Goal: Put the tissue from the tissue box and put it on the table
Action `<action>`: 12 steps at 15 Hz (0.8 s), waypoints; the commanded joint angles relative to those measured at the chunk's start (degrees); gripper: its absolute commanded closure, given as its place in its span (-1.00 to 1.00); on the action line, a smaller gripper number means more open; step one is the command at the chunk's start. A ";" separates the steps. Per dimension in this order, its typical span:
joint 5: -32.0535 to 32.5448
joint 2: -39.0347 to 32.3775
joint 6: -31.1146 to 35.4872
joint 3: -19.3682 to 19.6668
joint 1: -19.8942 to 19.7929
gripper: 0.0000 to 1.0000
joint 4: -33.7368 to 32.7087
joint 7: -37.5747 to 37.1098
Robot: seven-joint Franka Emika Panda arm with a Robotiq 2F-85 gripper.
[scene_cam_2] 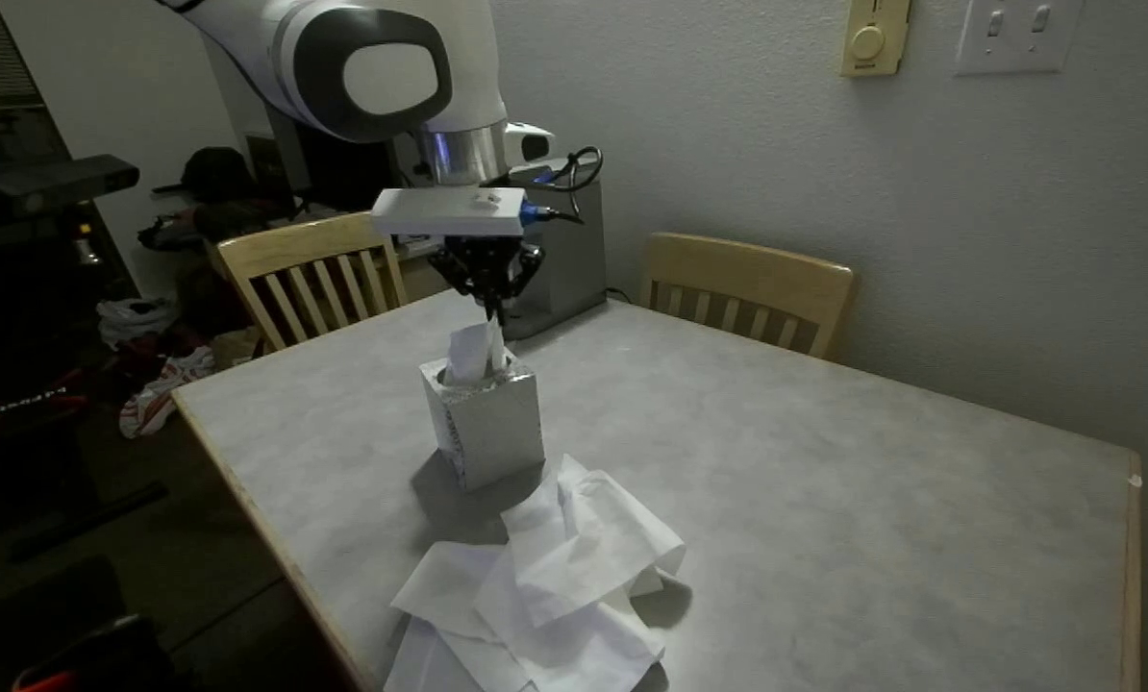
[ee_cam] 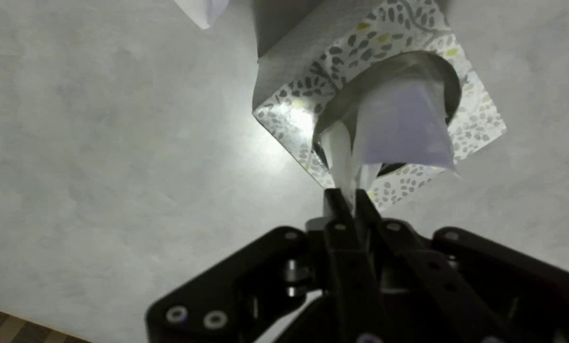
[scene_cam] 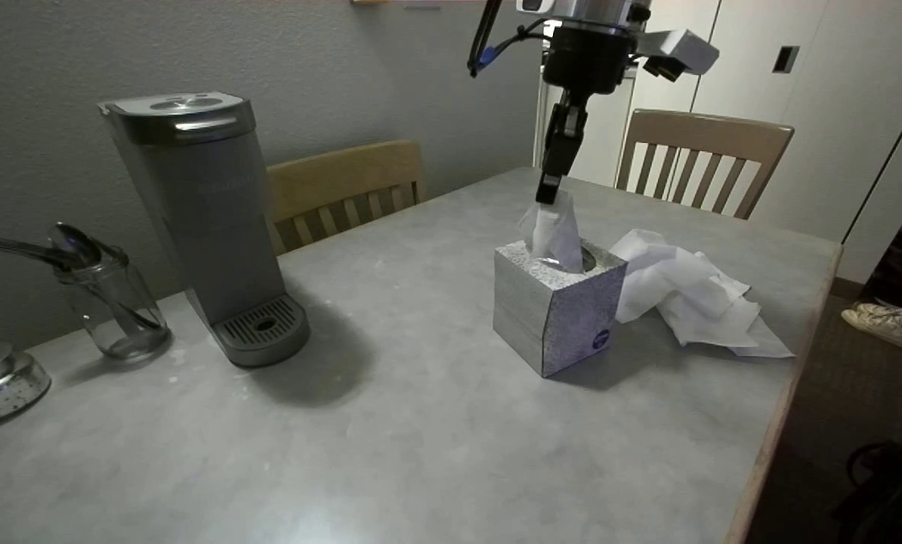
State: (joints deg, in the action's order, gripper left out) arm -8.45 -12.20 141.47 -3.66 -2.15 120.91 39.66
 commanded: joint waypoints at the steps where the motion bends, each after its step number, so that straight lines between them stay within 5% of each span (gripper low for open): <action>1: -0.27 0.69 -1.43 -0.61 -0.58 1.00 0.13 0.14; 12: -5.41 3.58 -2.86 -1.39 -1.23 0.99 -0.49 3.34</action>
State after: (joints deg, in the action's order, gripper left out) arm -12.30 -11.09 141.20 -4.59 -2.17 120.59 40.69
